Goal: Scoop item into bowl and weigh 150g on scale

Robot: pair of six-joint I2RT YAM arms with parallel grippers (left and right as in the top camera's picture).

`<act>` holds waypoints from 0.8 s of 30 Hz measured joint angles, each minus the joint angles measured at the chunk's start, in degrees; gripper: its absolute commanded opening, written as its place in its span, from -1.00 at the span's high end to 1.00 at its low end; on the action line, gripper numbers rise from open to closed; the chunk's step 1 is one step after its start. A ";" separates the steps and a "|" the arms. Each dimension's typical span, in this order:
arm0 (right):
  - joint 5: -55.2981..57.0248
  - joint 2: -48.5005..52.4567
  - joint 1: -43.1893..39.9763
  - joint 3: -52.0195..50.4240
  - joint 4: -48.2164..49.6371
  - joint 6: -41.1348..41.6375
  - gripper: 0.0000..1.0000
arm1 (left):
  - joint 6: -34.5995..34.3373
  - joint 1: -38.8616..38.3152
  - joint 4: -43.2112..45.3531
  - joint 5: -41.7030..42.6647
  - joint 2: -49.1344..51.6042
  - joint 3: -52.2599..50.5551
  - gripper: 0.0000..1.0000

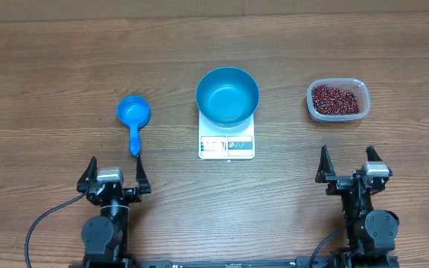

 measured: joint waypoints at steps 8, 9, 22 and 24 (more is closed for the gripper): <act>0.00 0.00 0.00 0.00 0.02 -0.02 -1.00 | 0.00 0.00 0.00 0.00 0.00 0.00 -0.99; 0.00 0.00 0.00 0.00 0.11 0.00 -1.00 | 0.00 0.00 0.00 0.00 0.00 0.00 -0.99; -2.14 0.00 0.00 0.15 -2.38 0.00 -1.00 | 0.00 0.00 0.02 0.00 0.00 0.00 -0.99; -2.60 0.02 0.00 0.96 -5.38 0.02 -1.00 | 0.00 0.00 0.04 0.00 0.00 0.00 -0.99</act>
